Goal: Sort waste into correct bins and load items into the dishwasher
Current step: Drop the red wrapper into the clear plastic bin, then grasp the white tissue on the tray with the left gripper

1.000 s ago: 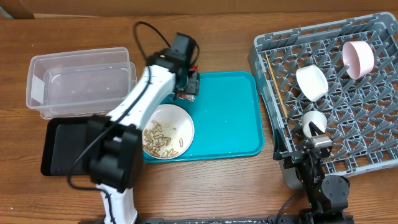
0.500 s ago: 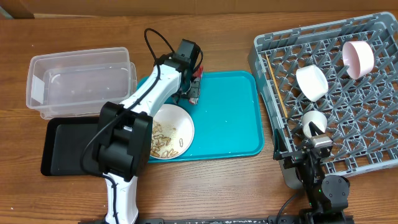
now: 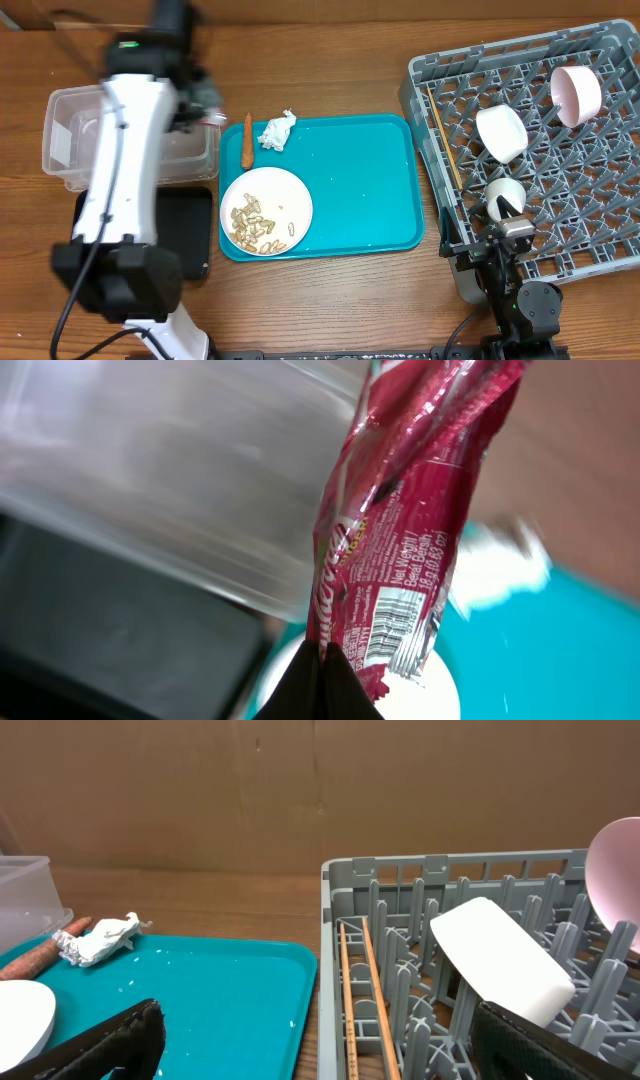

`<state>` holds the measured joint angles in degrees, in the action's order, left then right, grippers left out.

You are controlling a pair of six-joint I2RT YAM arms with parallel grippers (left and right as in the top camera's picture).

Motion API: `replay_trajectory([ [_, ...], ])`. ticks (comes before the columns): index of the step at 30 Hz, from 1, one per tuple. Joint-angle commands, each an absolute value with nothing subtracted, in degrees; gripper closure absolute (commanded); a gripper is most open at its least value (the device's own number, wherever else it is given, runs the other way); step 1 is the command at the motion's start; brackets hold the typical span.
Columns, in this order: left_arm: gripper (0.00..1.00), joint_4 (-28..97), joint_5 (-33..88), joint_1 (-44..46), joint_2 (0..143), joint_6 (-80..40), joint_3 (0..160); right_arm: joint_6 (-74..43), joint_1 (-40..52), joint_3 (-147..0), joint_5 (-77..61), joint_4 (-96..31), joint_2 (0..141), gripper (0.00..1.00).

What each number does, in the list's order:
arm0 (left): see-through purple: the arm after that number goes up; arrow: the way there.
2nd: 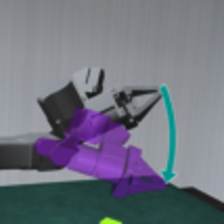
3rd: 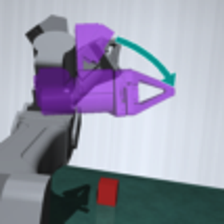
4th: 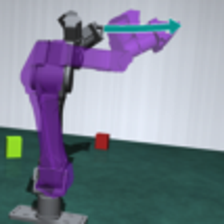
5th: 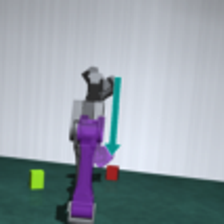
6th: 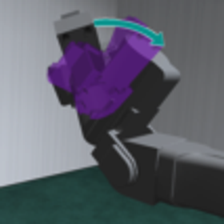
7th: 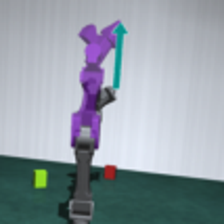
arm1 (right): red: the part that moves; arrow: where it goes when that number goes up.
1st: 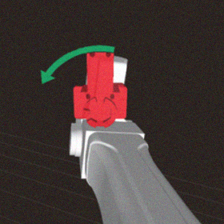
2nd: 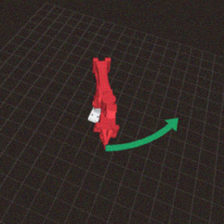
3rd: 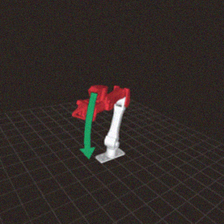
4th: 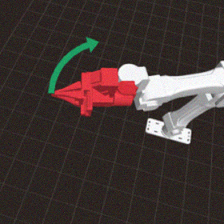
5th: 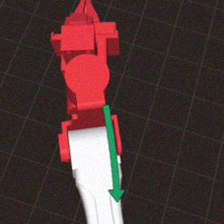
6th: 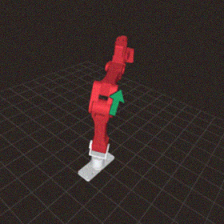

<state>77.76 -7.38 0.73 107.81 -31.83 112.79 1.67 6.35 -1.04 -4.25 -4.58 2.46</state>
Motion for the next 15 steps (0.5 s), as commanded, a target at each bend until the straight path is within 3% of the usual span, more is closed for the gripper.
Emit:
replay_trajectory([
  [1,0.96,76.79,-8.49,-4.01,108.49,-36.73,112.38,1.45,5.98,-0.45,-4.64,-4.29,1.8,0.0],
  [2,0.82,75.96,-7.99,-4.71,108.66,-36.14,112.38,1.45,5.98,-0.45,-4.64,-4.29,1.8,0.0],
  [3,0.56,74.52,-6.39,-5.21,108.68,-34.92,112.38,1.45,5.98,-0.47,-4.64,-4.29,1.8,0.0],
  [4,0.21,72.53,-3.01,-5.69,108.68,-32.6,112.4,1.45,5.98,-0.47,-4.64,-4.29,1.8,0.0],
  [5,0.12,71.02,0.86,-6.04,108.66,-29.98,112.4,1.48,5.98,-0.47,-4.64,-4.29,1.8,0.0],
  [6,0.2,69.89,4.19,-6.26,108.64,-27.24,112.42,1.45,5.98,-0.47,-4.64,-4.29,1.8,0.0],
  [7,0.43,68.77,7.99,-6.42,108.64,-26.11,112.42,1.45,5.98,-0.47,-4.64,-4.29,1.8,0.0],
  [8,0.54,68.23,11.44,-6.39,108.66,-26.15,112.42,1.48,5.98,-0.47,-4.62,-4.29,1.8,0.0],
  [9,0.57,68.01,12.58,-5.93,108.71,-26.13,112.4,1.45,5.98,-0.45,-4.62,-4.29,1.8,0.0],
  [15,0.48,66.17,1.5,5.19,111.87,-17.02,112.4,1.45,5.98,-0.45,-4.62,-4.29,1.8,0.0],
])
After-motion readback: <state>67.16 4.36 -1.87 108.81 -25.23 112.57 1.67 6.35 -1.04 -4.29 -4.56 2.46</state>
